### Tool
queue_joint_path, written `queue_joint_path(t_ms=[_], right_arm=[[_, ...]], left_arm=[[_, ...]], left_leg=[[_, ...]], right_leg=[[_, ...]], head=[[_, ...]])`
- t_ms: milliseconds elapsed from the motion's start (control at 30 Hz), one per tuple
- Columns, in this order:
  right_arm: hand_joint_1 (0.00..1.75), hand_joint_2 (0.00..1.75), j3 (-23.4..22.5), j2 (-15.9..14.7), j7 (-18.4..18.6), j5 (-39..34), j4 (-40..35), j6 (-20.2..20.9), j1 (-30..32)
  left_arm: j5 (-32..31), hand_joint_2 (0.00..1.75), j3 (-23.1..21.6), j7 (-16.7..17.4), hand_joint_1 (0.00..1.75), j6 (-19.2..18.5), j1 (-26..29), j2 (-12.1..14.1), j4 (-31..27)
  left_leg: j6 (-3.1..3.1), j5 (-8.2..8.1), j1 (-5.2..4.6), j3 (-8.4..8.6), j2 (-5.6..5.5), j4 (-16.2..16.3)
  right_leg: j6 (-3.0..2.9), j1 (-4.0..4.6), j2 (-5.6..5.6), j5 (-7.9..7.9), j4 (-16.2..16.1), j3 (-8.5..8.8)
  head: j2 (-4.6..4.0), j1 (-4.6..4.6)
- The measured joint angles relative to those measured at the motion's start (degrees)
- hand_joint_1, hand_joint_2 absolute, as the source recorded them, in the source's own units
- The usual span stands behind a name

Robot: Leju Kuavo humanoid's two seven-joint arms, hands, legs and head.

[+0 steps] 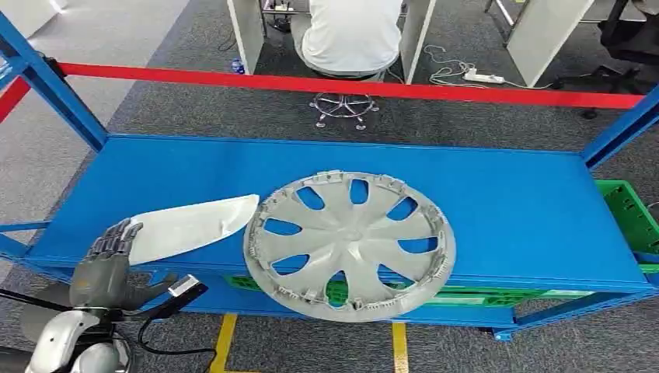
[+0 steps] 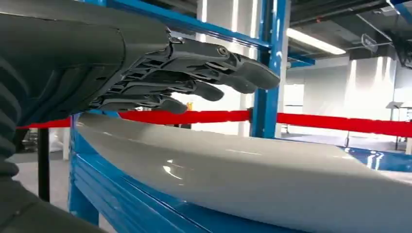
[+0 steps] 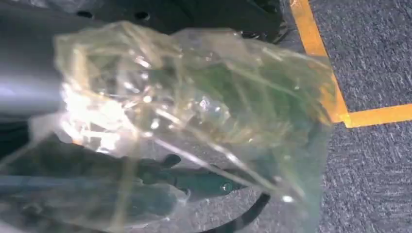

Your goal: Take the parts from the cabinet and place them on the table.

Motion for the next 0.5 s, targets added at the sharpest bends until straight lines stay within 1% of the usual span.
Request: queue_joint_path(t_ms=[400, 500], right_arm=[[0.0, 0.0, 0.39, 0.0, 0.02, -0.09, 0.0, 0.0, 0.0], [0.0, 0.0, 0.7, 0.0, 0.07, 0.07, 0.0, 0.02, -0.01]], left_arm=[[-0.04, 1.75, -0.46, 0.02, 0.0, -0.04, -0.07, 0.0, 0.09], [0.85, 1.75, -0.61, 0.46, 0.0, -2.97, -0.62, 0.15, 0.53]], left_leg=[[0.01, 0.02, 0.02, 0.3, 0.0, -0.02], [0.01, 0.02, 0.04, 0.33, 0.0, -0.04]], right_leg=[[0.11, 0.06, -0.01, -0.12, 0.12, 0.22], [0.1, 0.06, -0.02, -0.13, 0.12, 0.22]], head=[[0.0, -0.02], [0.0, -0.02]])
